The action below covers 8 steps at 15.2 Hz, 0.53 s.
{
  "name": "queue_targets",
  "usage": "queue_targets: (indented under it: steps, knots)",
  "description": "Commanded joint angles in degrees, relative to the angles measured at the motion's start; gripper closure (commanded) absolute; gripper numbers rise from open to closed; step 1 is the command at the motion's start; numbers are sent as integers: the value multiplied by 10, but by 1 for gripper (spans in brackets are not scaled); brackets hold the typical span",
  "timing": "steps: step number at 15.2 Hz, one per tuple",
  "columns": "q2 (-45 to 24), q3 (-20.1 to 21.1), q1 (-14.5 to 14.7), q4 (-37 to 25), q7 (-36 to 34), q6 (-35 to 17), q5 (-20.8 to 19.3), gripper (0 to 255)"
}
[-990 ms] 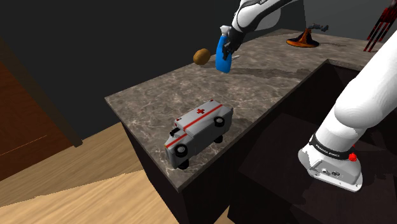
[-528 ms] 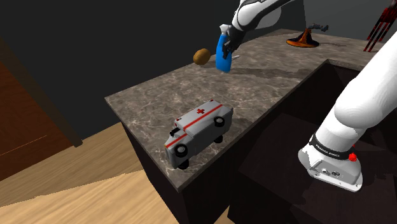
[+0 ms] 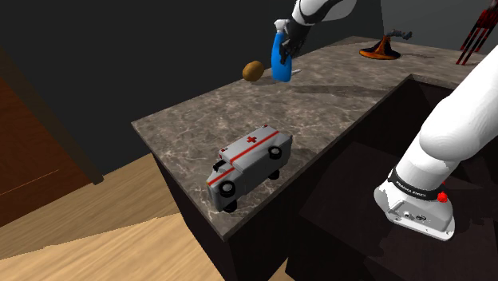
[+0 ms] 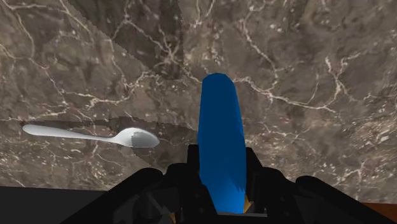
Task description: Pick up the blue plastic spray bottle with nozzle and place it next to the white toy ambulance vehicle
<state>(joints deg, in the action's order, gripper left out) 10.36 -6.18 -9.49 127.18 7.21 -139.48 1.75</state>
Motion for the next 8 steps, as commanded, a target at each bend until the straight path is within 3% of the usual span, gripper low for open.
queue_targets:
  steps: [1,8]
  knots:
    - [5,0,0,-10,0,15,-1,255]
    - [17,1,-1,-53,-4,69,-4,255]
